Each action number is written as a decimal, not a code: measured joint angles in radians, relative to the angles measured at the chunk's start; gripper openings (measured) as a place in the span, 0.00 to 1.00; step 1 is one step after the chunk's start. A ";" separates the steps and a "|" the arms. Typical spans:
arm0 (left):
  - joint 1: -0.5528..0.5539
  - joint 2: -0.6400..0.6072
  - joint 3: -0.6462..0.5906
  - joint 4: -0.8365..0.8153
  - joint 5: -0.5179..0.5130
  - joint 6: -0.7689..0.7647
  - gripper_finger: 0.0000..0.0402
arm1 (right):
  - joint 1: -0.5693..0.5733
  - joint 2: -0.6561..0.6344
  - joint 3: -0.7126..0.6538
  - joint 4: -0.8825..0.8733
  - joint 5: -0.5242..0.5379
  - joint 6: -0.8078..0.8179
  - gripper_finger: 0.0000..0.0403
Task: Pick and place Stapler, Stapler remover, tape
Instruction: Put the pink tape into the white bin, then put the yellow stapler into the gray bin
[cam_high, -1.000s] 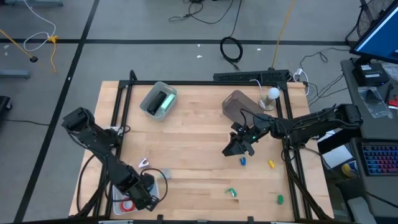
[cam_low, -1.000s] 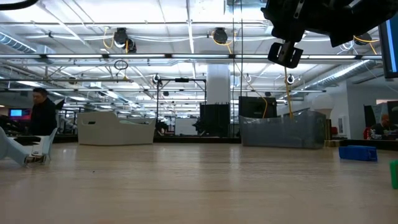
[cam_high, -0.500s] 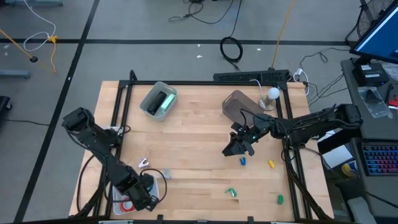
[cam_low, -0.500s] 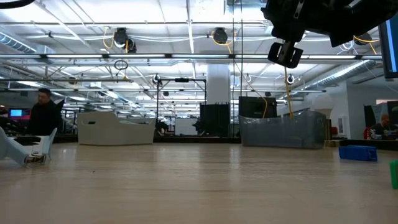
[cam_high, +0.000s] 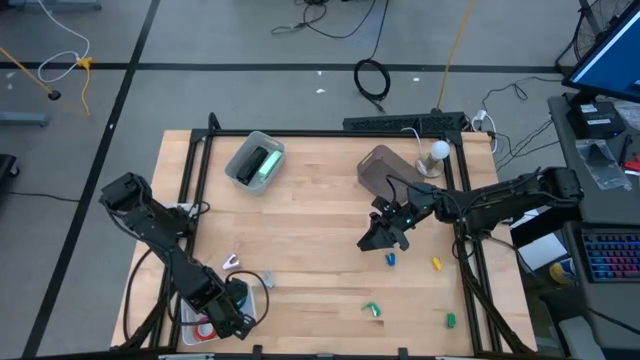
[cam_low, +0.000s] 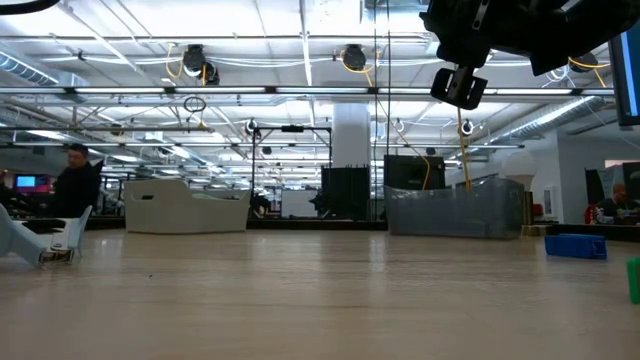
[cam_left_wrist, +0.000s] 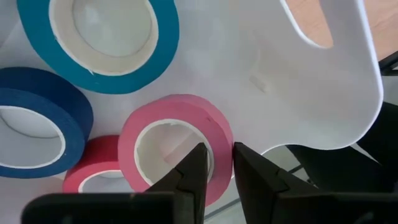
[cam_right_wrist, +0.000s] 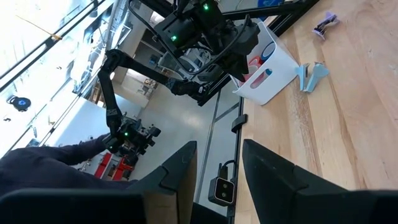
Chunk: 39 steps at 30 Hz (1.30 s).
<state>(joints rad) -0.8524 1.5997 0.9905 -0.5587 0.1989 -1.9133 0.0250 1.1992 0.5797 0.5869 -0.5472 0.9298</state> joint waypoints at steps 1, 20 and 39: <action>0.000 0.000 0.000 0.000 0.000 0.000 0.20 | 0.000 0.000 0.000 0.000 0.000 0.000 0.30; 0.012 0.000 0.000 0.013 -0.113 -0.012 0.39 | 0.001 0.000 0.000 0.000 0.000 0.000 0.30; -0.003 -0.107 0.000 -0.034 -0.204 -0.052 0.42 | 0.001 0.000 0.000 0.000 0.000 -0.006 0.30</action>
<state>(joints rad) -0.8558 1.4926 0.9901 -0.5923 -0.0054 -1.9656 0.0257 1.1988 0.5797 0.5873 -0.5472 0.9239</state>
